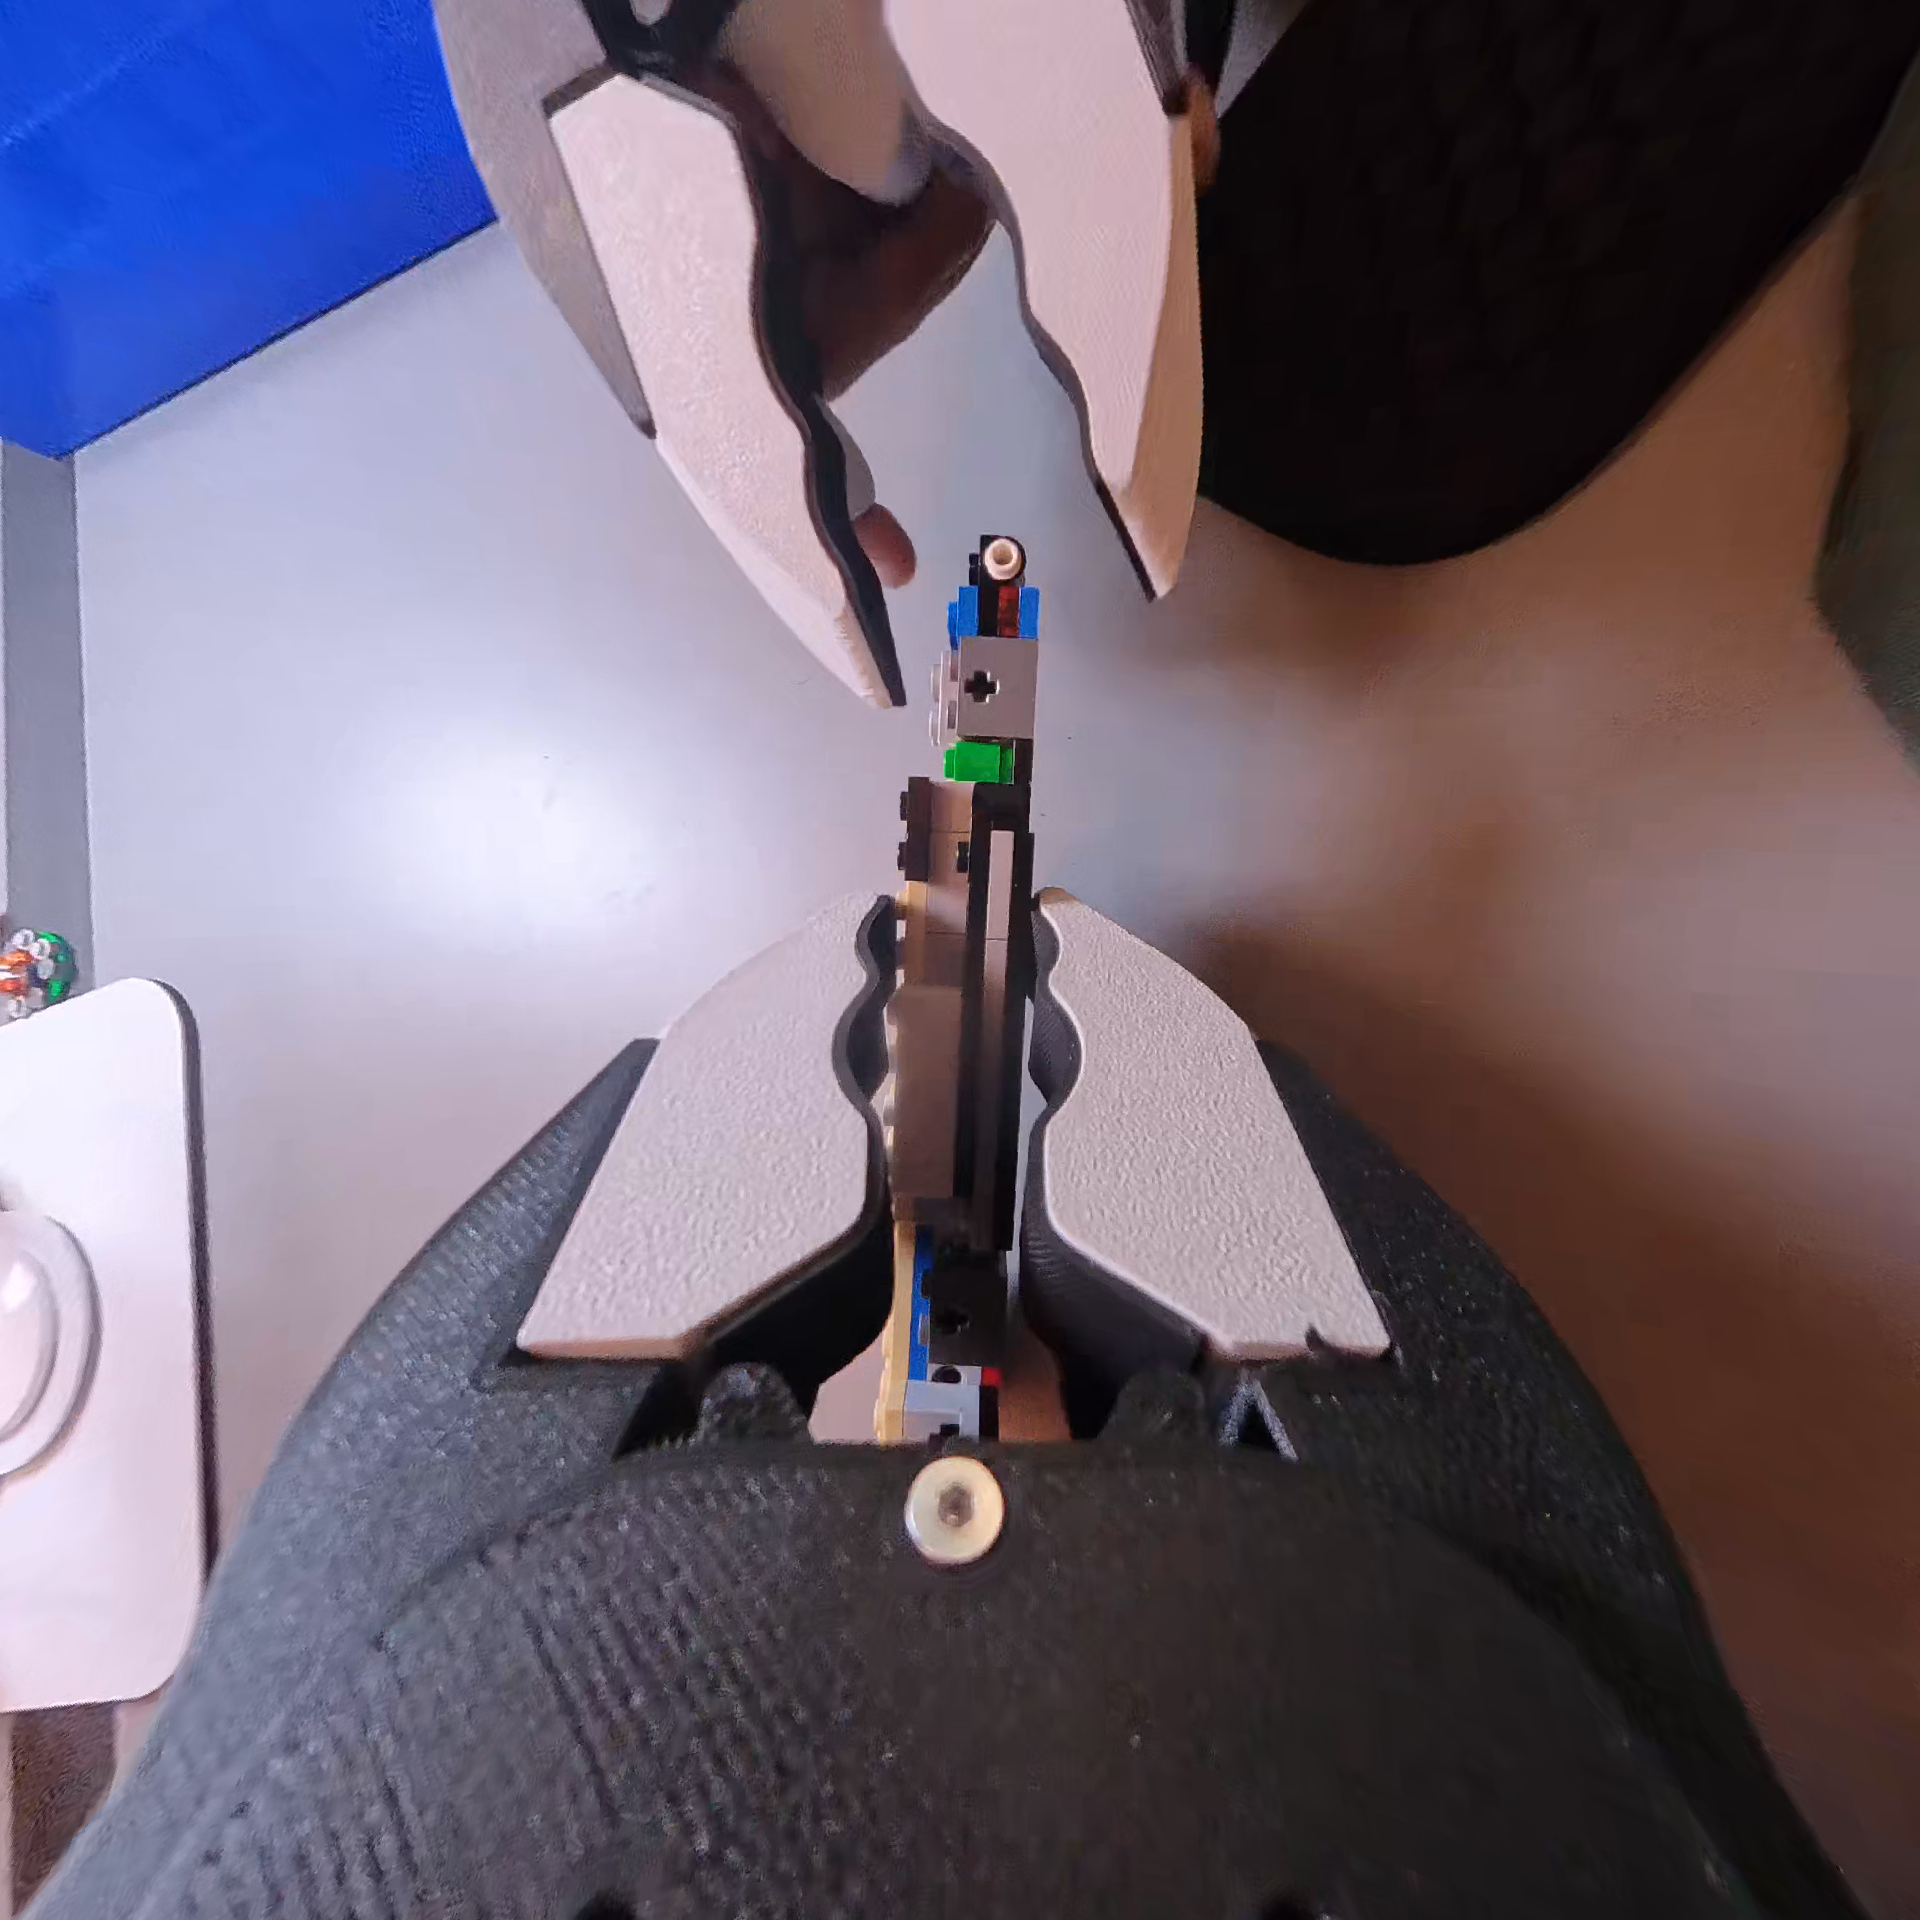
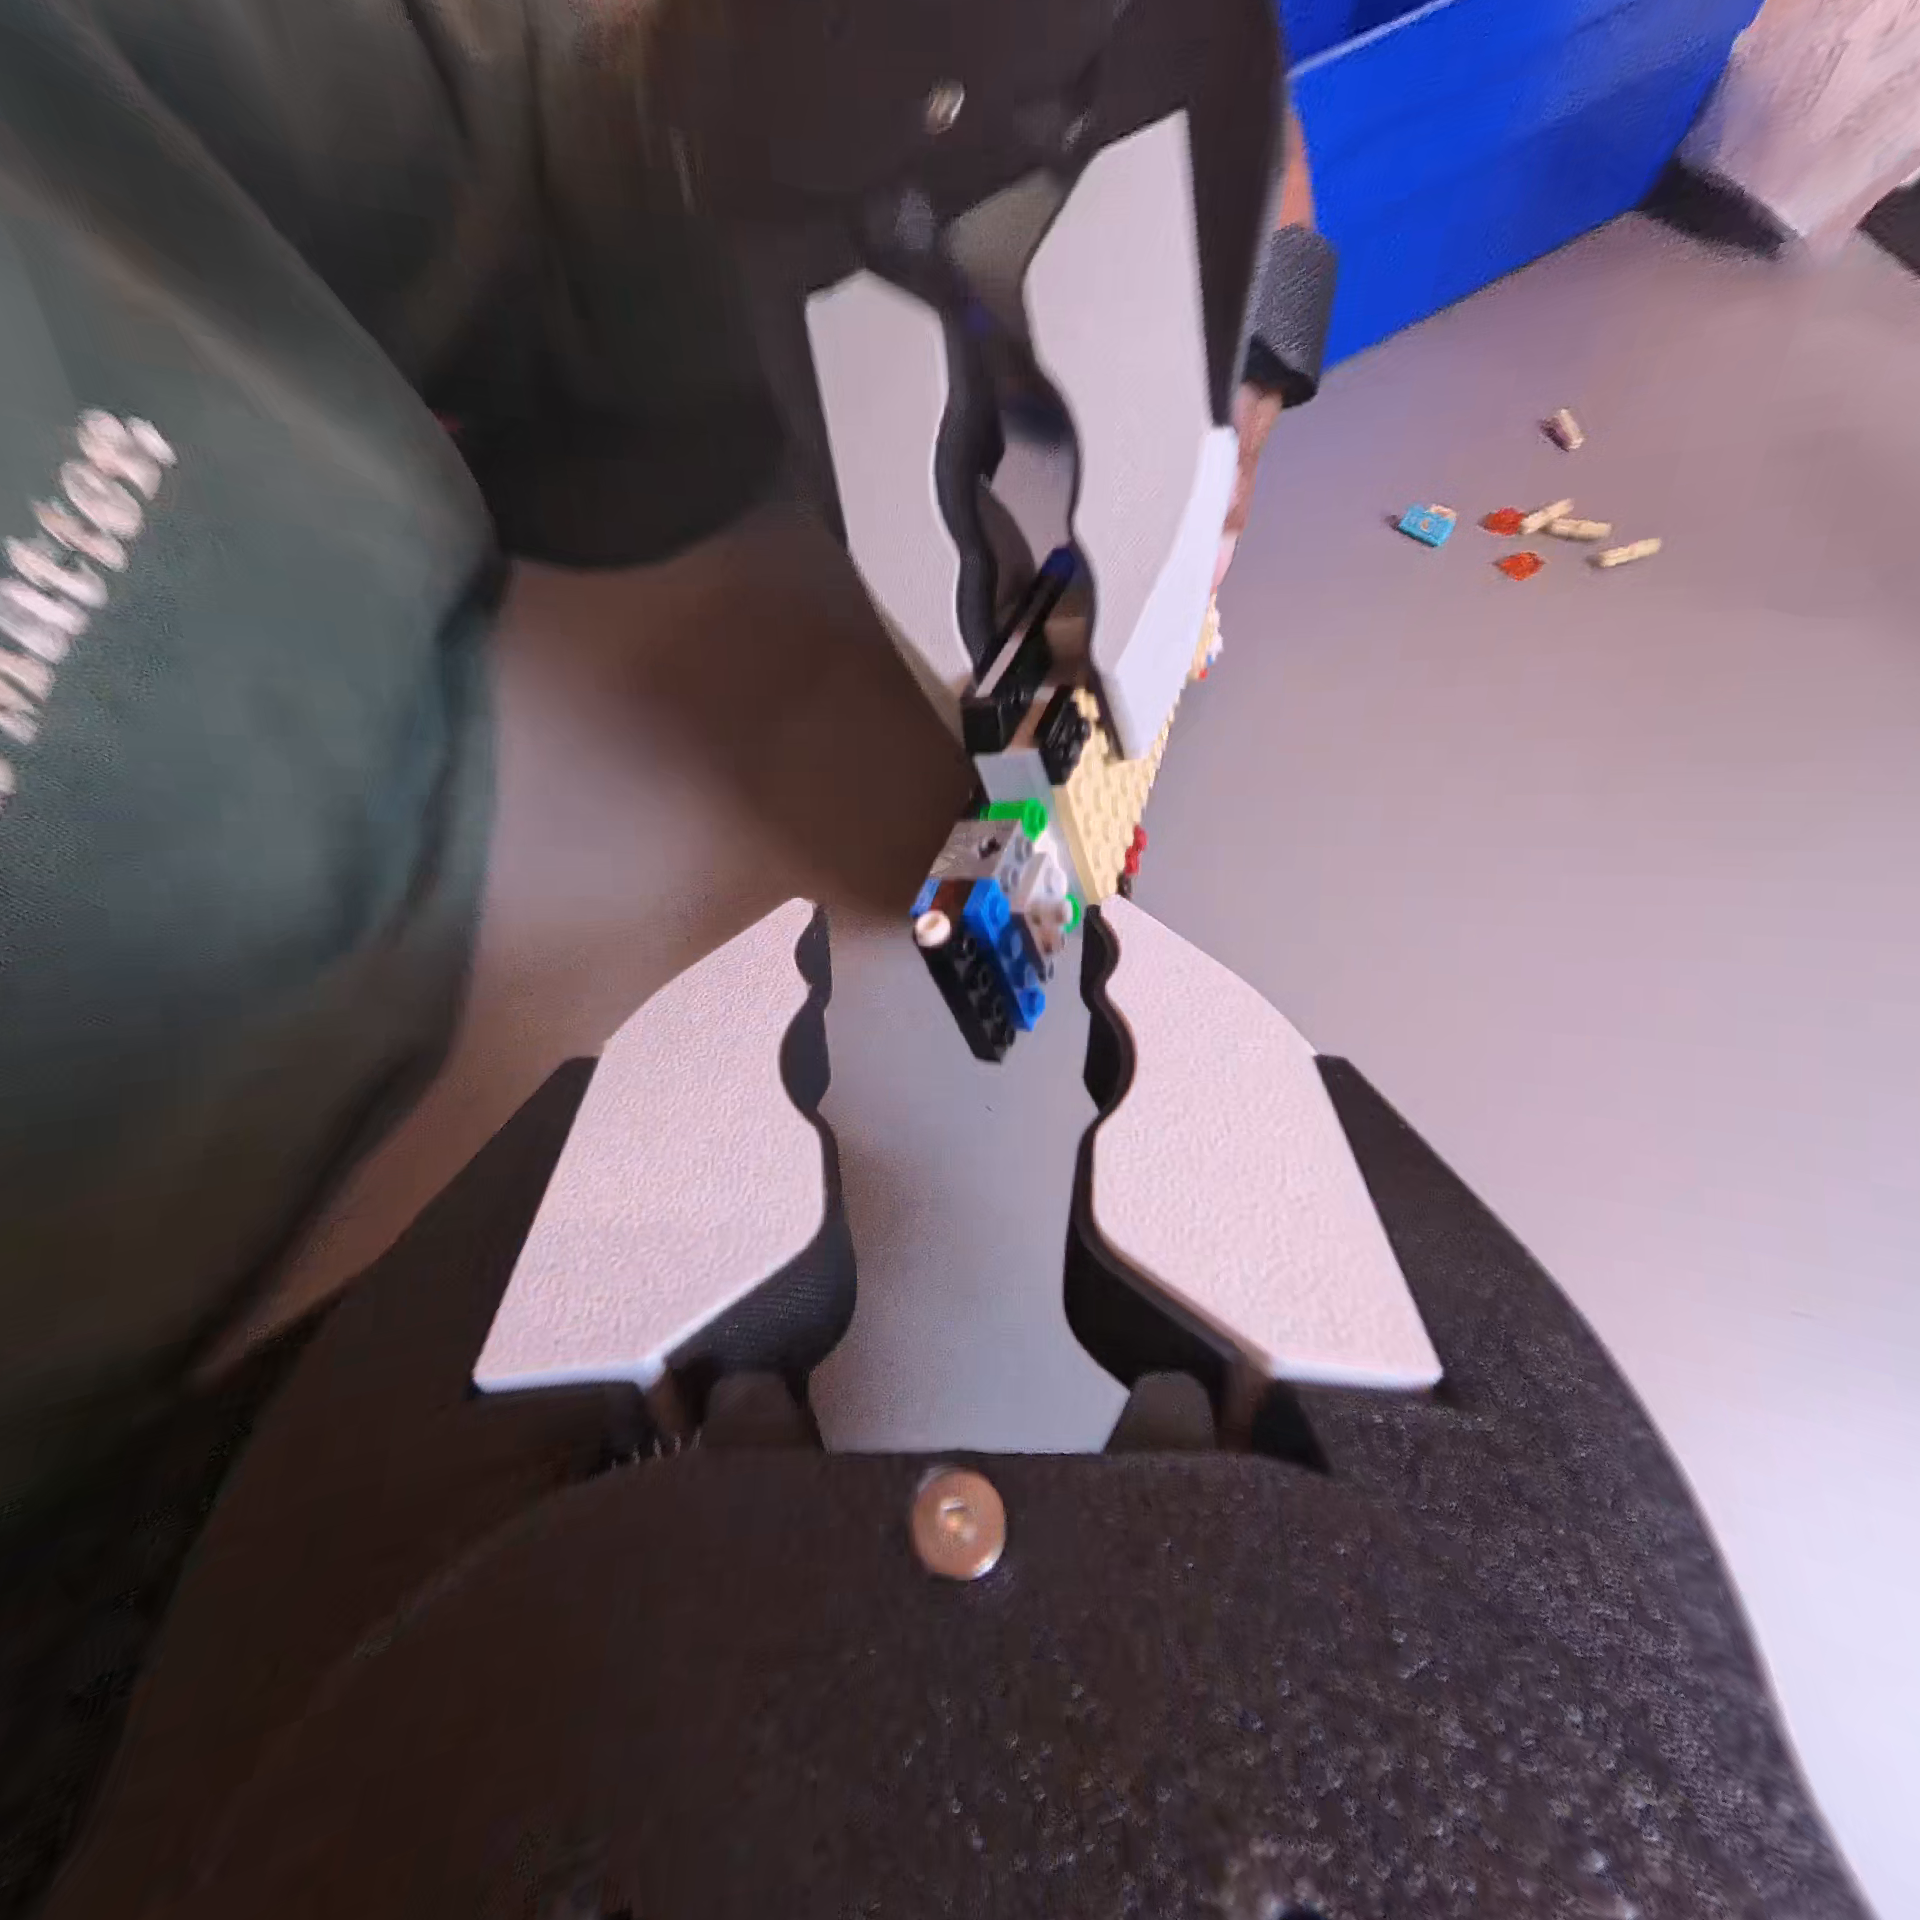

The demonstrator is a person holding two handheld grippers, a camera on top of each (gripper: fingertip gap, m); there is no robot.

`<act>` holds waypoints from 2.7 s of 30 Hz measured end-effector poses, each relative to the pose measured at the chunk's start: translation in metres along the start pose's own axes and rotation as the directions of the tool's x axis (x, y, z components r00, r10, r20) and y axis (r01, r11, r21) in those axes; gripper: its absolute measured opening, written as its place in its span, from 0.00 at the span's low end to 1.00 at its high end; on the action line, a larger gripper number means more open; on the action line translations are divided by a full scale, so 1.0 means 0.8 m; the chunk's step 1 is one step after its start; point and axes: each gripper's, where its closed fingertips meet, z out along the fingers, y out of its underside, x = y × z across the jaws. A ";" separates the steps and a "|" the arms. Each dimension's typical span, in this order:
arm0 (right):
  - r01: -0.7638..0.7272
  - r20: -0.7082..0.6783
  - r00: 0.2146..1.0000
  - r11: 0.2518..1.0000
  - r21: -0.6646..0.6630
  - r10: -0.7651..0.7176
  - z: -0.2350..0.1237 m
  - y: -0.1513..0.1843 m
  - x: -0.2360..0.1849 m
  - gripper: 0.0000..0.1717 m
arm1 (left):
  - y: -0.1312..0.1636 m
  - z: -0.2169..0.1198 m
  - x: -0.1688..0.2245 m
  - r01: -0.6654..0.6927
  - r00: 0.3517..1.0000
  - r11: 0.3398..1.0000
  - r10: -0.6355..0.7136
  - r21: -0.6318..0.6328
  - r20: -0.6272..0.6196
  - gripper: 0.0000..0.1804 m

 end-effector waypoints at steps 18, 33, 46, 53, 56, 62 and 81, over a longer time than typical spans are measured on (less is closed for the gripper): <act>0.188 -0.273 0.943 0.982 -0.030 -0.189 0.013 -0.006 0.019 0.11 | 0.002 0.007 -0.003 0.019 1.000 1.000 -0.019 -0.011 0.020 0.14; -0.299 -0.001 0.954 0.946 0.123 0.301 0.014 0.000 0.021 0.12 | 0.003 0.010 0.003 0.147 0.987 0.989 -0.146 0.026 -0.063 0.14; -0.190 -0.005 0.981 0.965 0.180 0.194 0.011 -0.013 0.018 0.11 | -0.004 0.001 0.005 0.343 0.920 0.937 -0.321 0.067 -0.224 0.14; 0.368 -0.315 0.894 0.924 0.105 -0.320 0.012 -0.027 0.007 0.13 | -0.014 -0.007 0.007 0.194 0.977 0.980 -0.188 0.050 -0.104 0.14; 0.507 -0.392 0.807 0.858 0.078 -0.441 0.006 -0.034 0.003 0.12 | -0.020 -0.012 0.004 0.065 0.997 0.997 -0.066 0.030 0.025 0.13; 0.605 -0.450 0.702 0.796 -0.032 -0.552 0.004 -0.033 0.000 0.12 | -0.014 -0.012 0.001 -0.100 0.969 0.995 0.100 -0.015 0.224 0.14; 0.809 -0.386 0.418 0.530 -0.255 -0.823 0.025 -0.021 -0.023 0.10 | -0.006 -0.004 0.029 -0.032 0.998 0.999 0.031 0.022 0.061 0.13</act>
